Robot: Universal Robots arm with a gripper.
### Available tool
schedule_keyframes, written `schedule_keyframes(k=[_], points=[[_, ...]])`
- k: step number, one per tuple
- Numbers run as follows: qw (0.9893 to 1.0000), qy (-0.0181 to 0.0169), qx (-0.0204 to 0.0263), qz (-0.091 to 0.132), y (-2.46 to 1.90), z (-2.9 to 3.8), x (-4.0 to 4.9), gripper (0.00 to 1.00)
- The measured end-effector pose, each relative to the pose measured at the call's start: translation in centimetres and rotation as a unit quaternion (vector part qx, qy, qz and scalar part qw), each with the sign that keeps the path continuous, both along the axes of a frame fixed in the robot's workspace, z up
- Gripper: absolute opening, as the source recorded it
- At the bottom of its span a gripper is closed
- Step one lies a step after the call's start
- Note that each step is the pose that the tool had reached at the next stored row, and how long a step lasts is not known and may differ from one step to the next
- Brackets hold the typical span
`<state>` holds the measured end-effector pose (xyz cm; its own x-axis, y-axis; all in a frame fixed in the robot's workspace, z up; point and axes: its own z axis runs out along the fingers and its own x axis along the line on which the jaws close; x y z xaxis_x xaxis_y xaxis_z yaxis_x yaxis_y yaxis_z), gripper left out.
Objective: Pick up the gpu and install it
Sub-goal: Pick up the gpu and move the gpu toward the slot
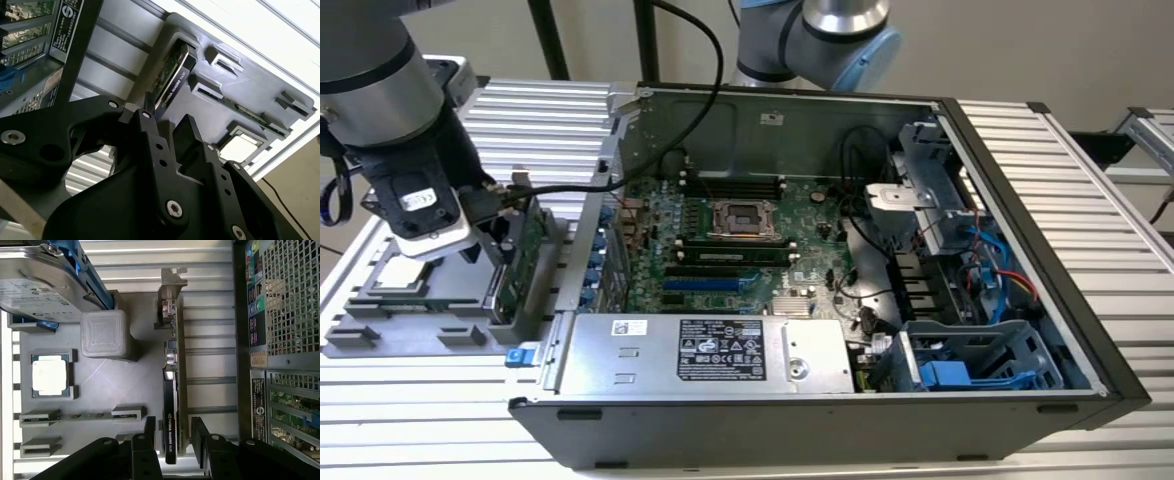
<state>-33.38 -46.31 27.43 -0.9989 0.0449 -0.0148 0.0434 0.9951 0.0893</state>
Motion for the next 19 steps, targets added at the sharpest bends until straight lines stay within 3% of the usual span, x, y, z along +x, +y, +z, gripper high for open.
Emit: schedule_keyframes(k=[19], points=[[1.0000,0.0001,-0.0001,0.001,0.70,-1.37,0.00,1.00]])
